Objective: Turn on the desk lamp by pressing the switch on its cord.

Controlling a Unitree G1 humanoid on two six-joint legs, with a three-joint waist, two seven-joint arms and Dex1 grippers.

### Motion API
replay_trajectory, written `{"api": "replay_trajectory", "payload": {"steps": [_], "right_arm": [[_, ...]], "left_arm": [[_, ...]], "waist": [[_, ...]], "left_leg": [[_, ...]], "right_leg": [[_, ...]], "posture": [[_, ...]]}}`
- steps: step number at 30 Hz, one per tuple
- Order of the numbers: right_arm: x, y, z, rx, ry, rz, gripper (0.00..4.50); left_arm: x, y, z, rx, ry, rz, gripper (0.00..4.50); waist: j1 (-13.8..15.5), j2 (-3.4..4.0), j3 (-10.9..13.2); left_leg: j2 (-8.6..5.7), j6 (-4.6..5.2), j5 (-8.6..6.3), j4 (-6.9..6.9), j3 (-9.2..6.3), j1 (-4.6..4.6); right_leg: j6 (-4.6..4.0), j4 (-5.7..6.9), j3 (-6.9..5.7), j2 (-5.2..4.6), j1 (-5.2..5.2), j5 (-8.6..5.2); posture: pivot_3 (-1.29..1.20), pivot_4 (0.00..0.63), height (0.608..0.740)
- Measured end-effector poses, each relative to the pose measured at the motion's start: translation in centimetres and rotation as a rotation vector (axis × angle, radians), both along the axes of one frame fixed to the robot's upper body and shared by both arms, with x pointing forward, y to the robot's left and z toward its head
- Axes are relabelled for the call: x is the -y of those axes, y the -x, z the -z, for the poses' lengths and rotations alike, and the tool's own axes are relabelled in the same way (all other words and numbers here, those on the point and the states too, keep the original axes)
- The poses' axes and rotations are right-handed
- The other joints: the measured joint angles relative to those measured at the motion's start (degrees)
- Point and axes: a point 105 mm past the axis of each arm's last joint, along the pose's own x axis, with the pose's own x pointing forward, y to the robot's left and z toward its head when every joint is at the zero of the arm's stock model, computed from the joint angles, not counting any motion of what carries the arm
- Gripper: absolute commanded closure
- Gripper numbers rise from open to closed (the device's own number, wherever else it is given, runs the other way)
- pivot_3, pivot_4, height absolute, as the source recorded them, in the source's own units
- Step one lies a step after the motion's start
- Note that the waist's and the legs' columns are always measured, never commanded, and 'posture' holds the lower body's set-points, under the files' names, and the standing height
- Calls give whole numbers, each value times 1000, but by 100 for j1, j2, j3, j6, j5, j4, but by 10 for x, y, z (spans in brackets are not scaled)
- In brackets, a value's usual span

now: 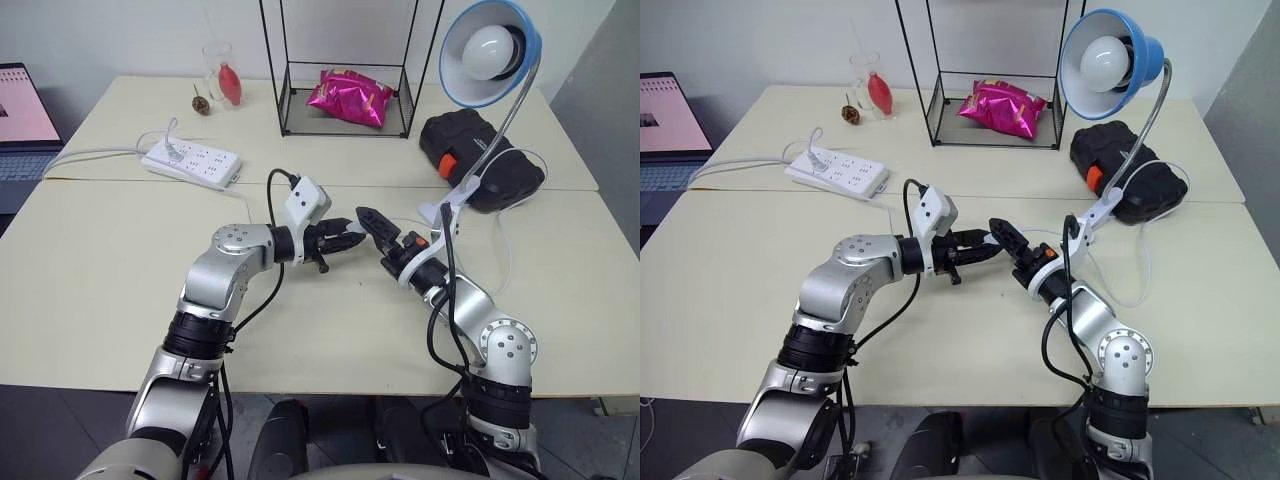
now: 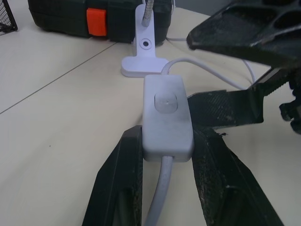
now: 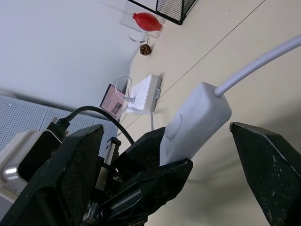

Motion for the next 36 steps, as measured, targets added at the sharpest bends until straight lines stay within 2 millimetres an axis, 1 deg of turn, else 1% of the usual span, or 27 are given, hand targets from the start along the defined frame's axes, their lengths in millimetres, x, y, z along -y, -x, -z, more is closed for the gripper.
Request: {"api": "replay_trajectory", "payload": {"steps": [11,12,14,15,16,18,19,20,21,25,28,30,36], "right_arm": [[2,-2,2,-28,-6,23,0],[2,-2,2,-29,-8,22,360],[2,-2,2,-31,-12,20,492],[1,-2,2,-34,-15,18,844],[1,-2,2,-38,-18,15,1106],[1,-2,5,-56,-17,15,1505],[0,-3,7,-62,-15,15,1564],[0,-3,7,-65,-15,14,1968],[-1,-2,7,-66,-14,11,2132],[-2,-2,6,-68,-28,2,3219],[-3,-1,4,-67,-51,-8,3898],[-3,-1,3,-67,-61,-10,3990],[-3,-1,2,-74,-84,-13,4015]], "left_arm": [[0,0,-1,-10,-2,-19,3390],[0,0,-1,-10,-2,-19,3390],[0,0,-1,-10,-2,-19,3390],[0,0,-1,-9,-2,-19,3390],[0,0,-1,-8,-2,-18,3390],[1,1,-3,-1,-2,-15,3390],[1,1,-4,5,-2,-12,3390],[2,2,-5,9,-1,-10,3390],[2,2,-5,10,-1,-9,3390],[3,2,-3,8,-7,-8,3390],[3,2,-3,10,-7,-10,3392],[3,2,-4,18,-6,-8,3394],[3,2,-5,26,-4,-9,3394]], "waist": [[-2,0,0],[-2,0,0],[-2,0,0],[-2,0,0],[-2,0,0],[-2,0,0],[-2,0,0],[-2,0,0],[-3,0,0],[-3,0,0],[-4,1,0],[-4,1,0],[-4,1,0]], "left_leg": [[0,0,0,-2,0,0],[0,0,0,-2,0,0],[0,0,0,-3,0,0],[0,0,0,-3,0,0],[0,0,0,-4,1,0],[0,0,0,-4,1,-1],[0,0,0,-4,1,-1],[0,0,0,-5,1,-1],[0,0,0,-6,1,-1],[0,0,0,-7,1,-1],[0,0,0,-9,1,-2],[0,0,0,-10,1,-2],[0,0,0,-14,2,-3]], "right_leg": [[-1,0,0,0,-2,-1],[-1,0,0,0,-2,-1],[-2,-1,0,0,-2,-1],[-2,-1,1,0,-2,-1],[-2,-1,0,0,-2,-2],[-2,-1,1,0,-3,-2],[-2,-2,1,0,-3,-2],[-2,-2,1,0,-3,-2],[-3,-2,1,0,-3,-2],[-3,-2,1,0,-5,-3],[-4,-2,1,0,-6,-4],[-5,-3,1,0,-6,-4],[-6,-3,1,0,-11,-5]], "posture": [[0,150,740],[0,150,740],[0,150,740],[0,150,740],[0,150,740],[0,150,740],[0,150,740],[0,150,740],[0,150,740],[0,150,740],[0,150,740],[0,150,740],[0,150,740]]}}
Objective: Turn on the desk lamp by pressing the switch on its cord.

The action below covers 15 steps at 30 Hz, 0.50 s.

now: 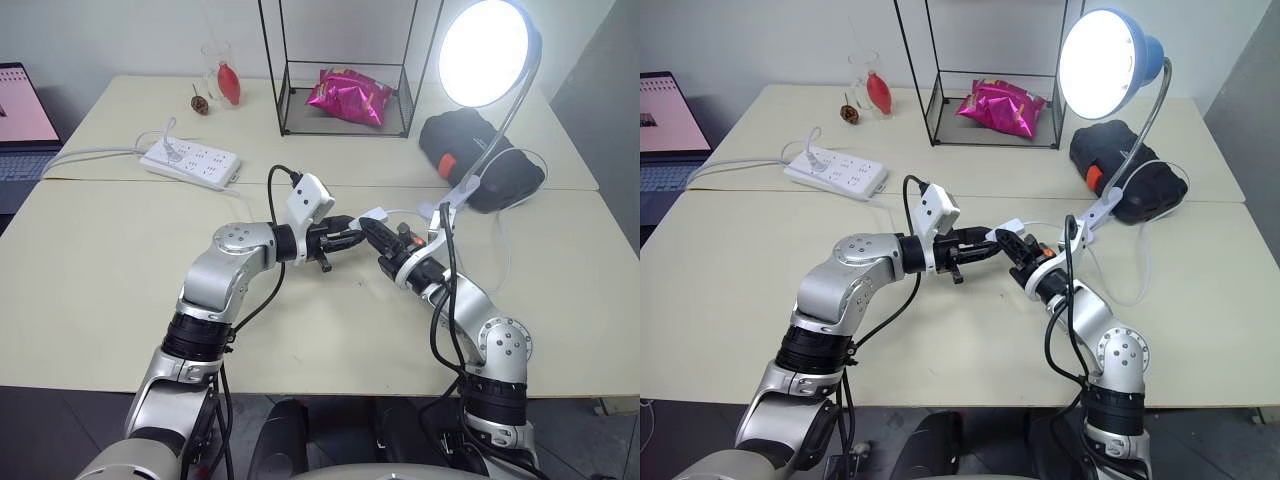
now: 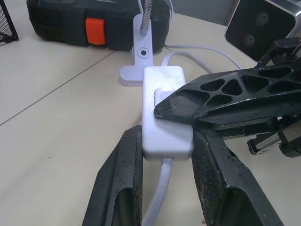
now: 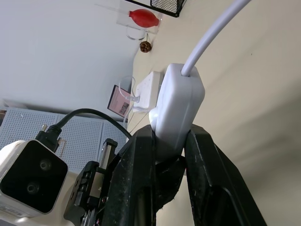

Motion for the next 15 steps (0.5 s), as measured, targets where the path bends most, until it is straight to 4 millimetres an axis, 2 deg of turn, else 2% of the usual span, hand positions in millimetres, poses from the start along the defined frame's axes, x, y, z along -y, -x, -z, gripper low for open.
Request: {"api": "replay_trajectory", "payload": {"steps": [6,7,15], "right_arm": [[0,0,0,-5,-9,-2,4015],[0,0,0,-5,-10,-2,3305],[6,0,2,10,26,-10,1127]], "left_arm": [[0,0,0,1,0,-2,3394],[0,0,0,1,0,-3,3394],[0,-1,-1,10,3,-6,3395]], "waist": [[0,0,0],[0,0,0],[0,0,0]], "left_leg": [[0,0,0,-11,2,-4],[0,0,0,-12,2,-5],[0,0,0,-22,3,-7]], "right_leg": [[-2,0,2,0,-12,-1],[-3,0,1,0,-13,-1],[-6,0,1,0,-19,-1]], "posture": [[0,150,740],[0,150,740],[0,150,740]]}}
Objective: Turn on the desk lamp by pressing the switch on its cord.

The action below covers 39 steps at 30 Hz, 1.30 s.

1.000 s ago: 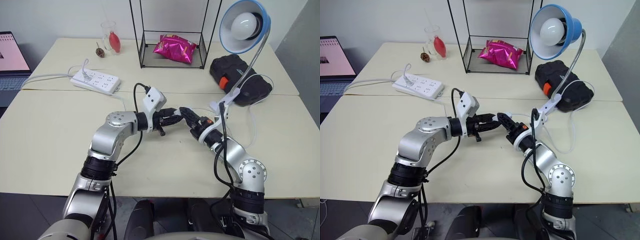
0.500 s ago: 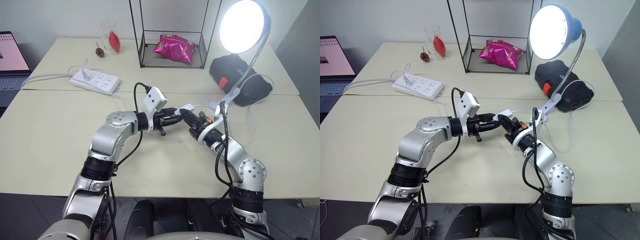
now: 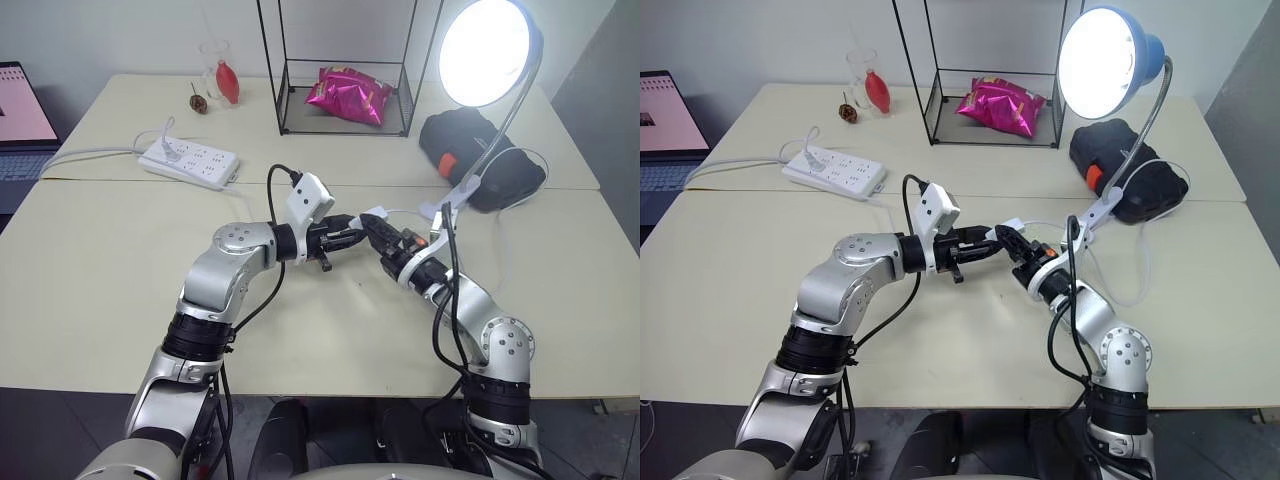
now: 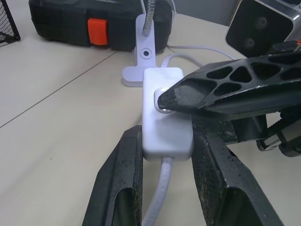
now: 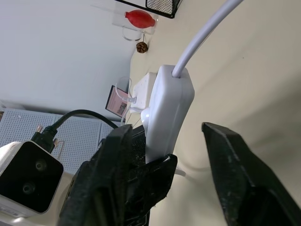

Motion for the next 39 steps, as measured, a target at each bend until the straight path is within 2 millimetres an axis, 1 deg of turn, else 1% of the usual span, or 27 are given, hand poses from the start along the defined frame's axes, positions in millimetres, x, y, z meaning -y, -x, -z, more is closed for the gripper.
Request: {"api": "replay_trajectory", "payload": {"steps": [3,5,7,10,12,15,18,21,22,25,27,28,31,34,35,39], "right_arm": [[2,6,2,28,67,-45,336],[6,11,2,68,146,-82,0],[12,22,3,134,285,-135,0],[24,34,2,245,490,-214,0],[29,41,-7,340,587,-259,0],[30,53,-16,484,741,-366,0],[30,57,-19,572,832,-436,0],[42,61,-20,654,1014,-516,0],[44,60,-21,673,1041,-522,0],[43,62,-20,712,1065,-553,0],[44,63,-21,736,1086,-574,0],[47,63,-21,745,1105,-580,0],[49,63,-23,761,1126,-588,0],[58,60,-25,764,1163,-585,0],[63,58,-25,763,1182,-583,0],[69,55,-26,764,1198,-587,0]], "left_arm": [[0,0,-1,12,3,1,3395],[-1,-1,-1,16,-1,-2,3395],[-7,-5,3,30,-26,-19,3395],[-19,-14,17,59,-107,-48,3395],[-22,-17,27,67,-146,-50,3395],[-21,-17,40,90,-193,-19,3395],[-21,-18,48,105,-218,6,3395],[-25,-21,64,100,-261,24,3395],[-26,-21,68,95,-269,24,3395],[-22,-24,67,111,-262,36,3395],[-22,-26,68,109,-263,40,2689],[-22,-27,68,110,-263,42,2568],[-23,-28,67,116,-265,43,1862],[-24,-29,67,118,-264,43,1179],[-25,-29,66,118,-264,43,875],[-26,-27,65,117,-259,46,72]], "waist": [[0,0,0],[0,0,0],[3,0,0],[4,2,1],[8,-1,0],[8,-2,1],[12,0,2],[35,0,2],[36,-1,2],[77,-2,2],[86,-1,2],[90,-2,2],[91,-2,2],[92,-2,2],[92,-2,2],[91,-1,2]], "left_leg": [[-1,0,0,0,0,-1],[-2,0,0,0,1,-3],[-4,0,0,0,1,-3],[-5,0,0,0,4,-3],[-2,0,0,0,1,-3],[-1,0,0,-2,0,-4],[-4,0,0,-2,2,-5],[-8,0,0,-1,4,-7],[-7,0,0,-1,4,-9],[-6,0,0,0,1,-12],[-8,0,0,0,2,-13],[-8,0,0,2,2,-13],[-8,0,0,4,1,-12],[-8,0,0,5,0,-12],[-8,0,0,6,0,-12],[-8,0,0,6,0,-11]], "right_leg": [[0,0,0,-1,0,0],[0,-1,1,-2,-2,0],[2,-2,0,-3,-2,-2],[4,-3,1,-3,-3,-2],[4,-4,-1,1,-3,-3],[5,-7,-2,1,-3,-3],[5,-7,-1,-1,-4,-3],[7,-17,-2,-6,-3,-4],[7,-18,-2,-6,-2,-4],[7,-17,-5,-6,-3,-4],[7,-17,-4,-7,-4,-4],[7,-17,-5,-7,-2,-3],[7,-14,-5,-8,-2,-3],[6,-13,-6,-8,-1,-3],[6,-13,-6,-8,-1,-3],[3,-9,-6,-8,-1,0]], "posture": [[0,150,740],[0,150,740],[0,150,740],[0,150,740],[0,150,740],[0,150,740],[0,150,740],[0,150,740],[0,150,740],[0,150,740],[0,150,740],[0,150,740],[0,150,740],[0,150,740],[0,150,740],[0,150,740]]}}
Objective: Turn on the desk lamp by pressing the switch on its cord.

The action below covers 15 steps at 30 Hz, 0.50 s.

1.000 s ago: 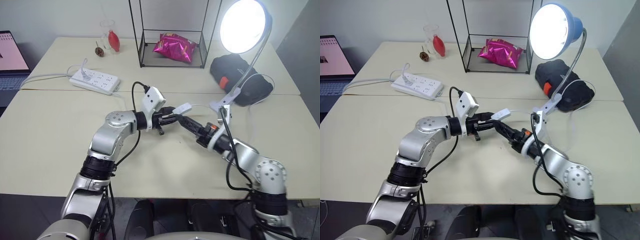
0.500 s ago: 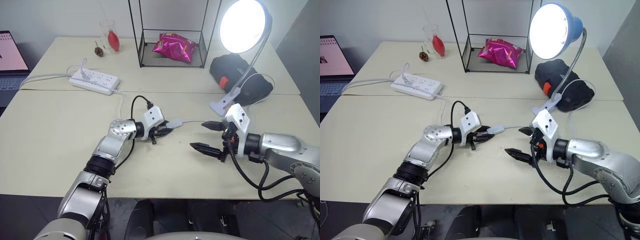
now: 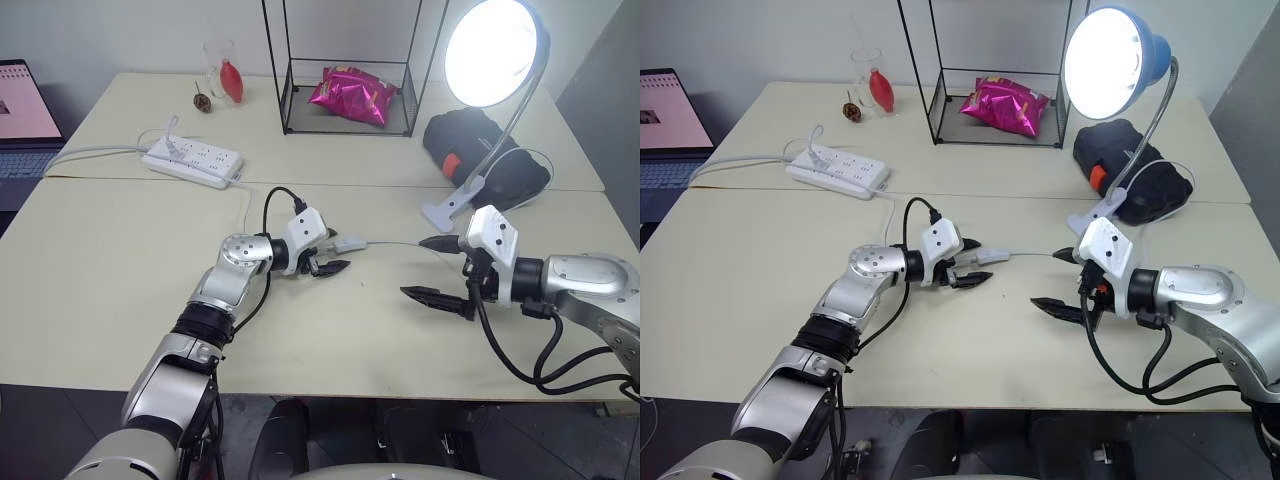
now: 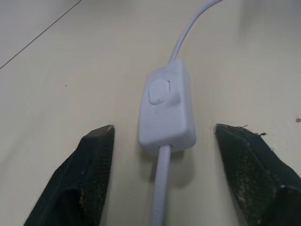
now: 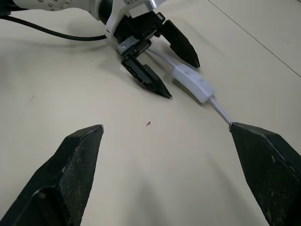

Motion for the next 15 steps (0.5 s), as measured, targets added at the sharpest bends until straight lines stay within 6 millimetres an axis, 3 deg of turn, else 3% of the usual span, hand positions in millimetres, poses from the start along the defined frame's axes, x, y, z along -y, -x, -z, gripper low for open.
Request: {"api": "replay_trajectory", "payload": {"steps": [3,6,11,15], "right_arm": [[4,-2,-3,13,5,-1,0],[9,-6,-3,29,17,4,0],[24,-11,-3,46,49,-10,0],[43,-21,-10,97,57,11,0]], "left_arm": [[-2,5,-2,5,23,-6,20],[-8,7,-23,38,89,-40,20],[-33,11,-62,125,131,-127,20],[-61,31,-66,113,76,-174,20]], "waist": [[-2,0,0],[-2,-1,1],[-10,0,1],[-23,0,1]], "left_leg": [[1,0,0,0,-1,-1],[2,0,0,1,-3,0],[2,0,0,3,0,11],[6,0,0,2,3,17]], "right_leg": [[-3,2,-1,0,-1,2],[-2,5,-1,-1,-2,1],[3,7,1,-1,6,-2],[0,9,2,-1,8,0]], "posture": [[0,150,740],[0,150,740],[0,150,740],[0,150,740]]}}
